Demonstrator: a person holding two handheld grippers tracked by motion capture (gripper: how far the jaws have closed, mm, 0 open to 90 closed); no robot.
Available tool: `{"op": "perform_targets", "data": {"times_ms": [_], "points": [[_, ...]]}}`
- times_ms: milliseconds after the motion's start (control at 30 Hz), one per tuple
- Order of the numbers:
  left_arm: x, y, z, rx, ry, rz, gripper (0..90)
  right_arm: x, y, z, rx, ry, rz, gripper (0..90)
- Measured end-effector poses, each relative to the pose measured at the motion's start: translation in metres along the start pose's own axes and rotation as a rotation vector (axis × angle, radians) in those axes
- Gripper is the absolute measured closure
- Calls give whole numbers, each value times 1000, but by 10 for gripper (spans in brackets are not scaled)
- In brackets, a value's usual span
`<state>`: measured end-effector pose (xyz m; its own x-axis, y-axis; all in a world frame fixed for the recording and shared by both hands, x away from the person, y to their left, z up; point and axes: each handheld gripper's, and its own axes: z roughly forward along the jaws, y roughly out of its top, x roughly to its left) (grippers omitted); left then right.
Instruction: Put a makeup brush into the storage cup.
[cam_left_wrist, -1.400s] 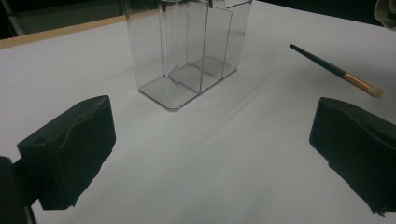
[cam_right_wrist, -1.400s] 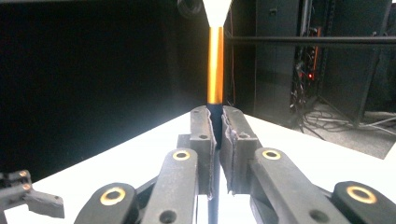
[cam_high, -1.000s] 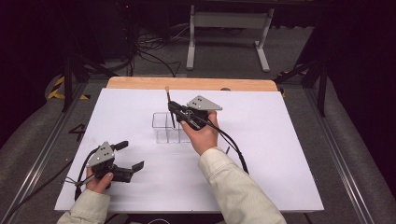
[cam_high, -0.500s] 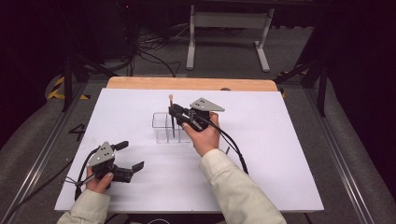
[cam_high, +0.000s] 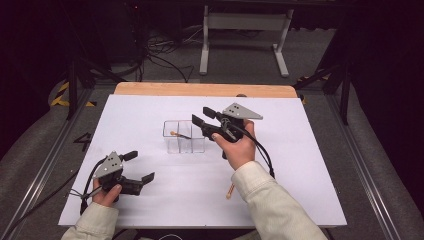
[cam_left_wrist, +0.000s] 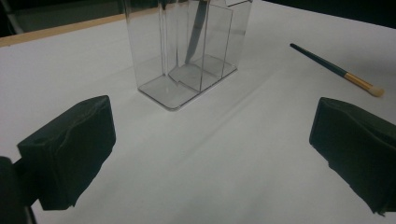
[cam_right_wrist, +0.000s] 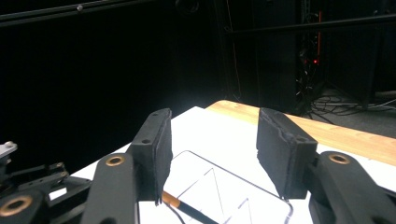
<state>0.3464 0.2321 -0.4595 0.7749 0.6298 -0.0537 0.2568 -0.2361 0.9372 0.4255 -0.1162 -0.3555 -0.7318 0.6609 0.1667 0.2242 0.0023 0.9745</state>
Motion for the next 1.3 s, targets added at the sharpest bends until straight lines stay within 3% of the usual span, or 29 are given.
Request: {"op": "perform_targets", "data": {"times_ms": [333,867,1300], "points": [[0,0,1,-1,-1,-6,10,-3,15,-40,-22,9,-12,379],[0,1,1,5,-3,-2,10,-9,25,-74,-7,15,-29,321],[0,0,0,13,-4,6,10,-18,30,-83,174,12,-137,290]]}}
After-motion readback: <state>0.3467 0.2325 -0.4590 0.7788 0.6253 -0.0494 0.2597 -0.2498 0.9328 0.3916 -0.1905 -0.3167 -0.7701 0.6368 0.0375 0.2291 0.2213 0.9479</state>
